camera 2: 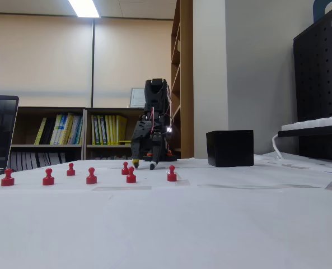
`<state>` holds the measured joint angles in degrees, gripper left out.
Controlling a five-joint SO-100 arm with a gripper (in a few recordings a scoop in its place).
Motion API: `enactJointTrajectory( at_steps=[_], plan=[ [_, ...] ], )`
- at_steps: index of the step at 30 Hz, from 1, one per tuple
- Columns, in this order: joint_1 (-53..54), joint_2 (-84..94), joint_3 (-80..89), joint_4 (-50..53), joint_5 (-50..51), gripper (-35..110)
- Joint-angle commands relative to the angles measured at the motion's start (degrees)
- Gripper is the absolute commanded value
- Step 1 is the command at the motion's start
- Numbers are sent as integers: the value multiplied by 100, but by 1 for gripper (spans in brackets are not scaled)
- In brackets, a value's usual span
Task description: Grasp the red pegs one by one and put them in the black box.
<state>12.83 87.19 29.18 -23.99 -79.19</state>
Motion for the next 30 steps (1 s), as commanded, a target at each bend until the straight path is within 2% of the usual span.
enactJointTrajectory(
  at_steps=[1,30],
  plan=[
    [141,527,475,-352,-44,21],
    [229,2259,2021,-993,-272,21]
  ],
)
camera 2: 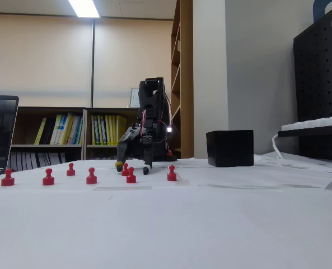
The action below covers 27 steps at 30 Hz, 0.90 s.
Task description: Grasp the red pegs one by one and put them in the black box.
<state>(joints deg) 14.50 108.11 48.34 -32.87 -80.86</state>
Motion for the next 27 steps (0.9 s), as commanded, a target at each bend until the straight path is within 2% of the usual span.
enactJointTrajectory(
  at_steps=[1,23,27],
  plan=[
    [62,202,132,-132,-105,21],
    [18,624,545,-229,-105,21],
    [9,598,519,-202,-105,17]
  ],
)
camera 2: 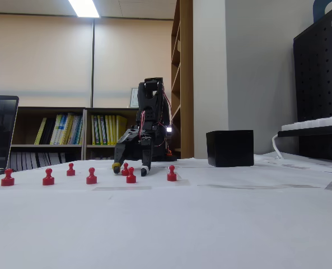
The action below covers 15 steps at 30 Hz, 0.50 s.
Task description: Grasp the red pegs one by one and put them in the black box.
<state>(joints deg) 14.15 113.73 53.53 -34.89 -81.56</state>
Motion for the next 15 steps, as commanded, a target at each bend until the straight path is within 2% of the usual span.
enactJointTrajectory(
  at_steps=[1,15],
  plan=[
    [53,35,-26,0,-26,17],
    [141,18,-299,9,-290,5]
  ],
)
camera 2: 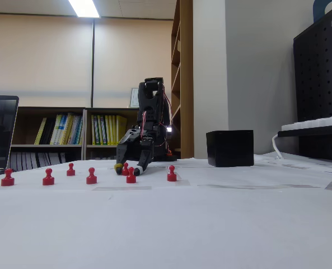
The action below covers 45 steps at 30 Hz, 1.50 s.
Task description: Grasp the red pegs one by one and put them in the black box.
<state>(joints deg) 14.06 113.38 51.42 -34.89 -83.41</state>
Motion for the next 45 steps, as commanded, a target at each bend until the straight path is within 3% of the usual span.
enactJointTrajectory(
  at_steps=[1,8,11,13,19,22,29,35,45],
  plan=[
    [158,53,-88,9,-141,5],
    [149,-88,-70,202,-413,0],
    [62,-615,-9,914,-791,0],
    [-88,-1301,123,1969,-1160,0],
    [-1134,-3709,1450,6873,-2338,0],
    [-1934,-4386,2426,8851,-2909,0],
    [-4289,-4403,5045,11927,-4061,0],
    [-5801,-3683,5440,12779,-4315,0],
    [-6284,-2030,5353,11936,-4333,0]
  ],
)
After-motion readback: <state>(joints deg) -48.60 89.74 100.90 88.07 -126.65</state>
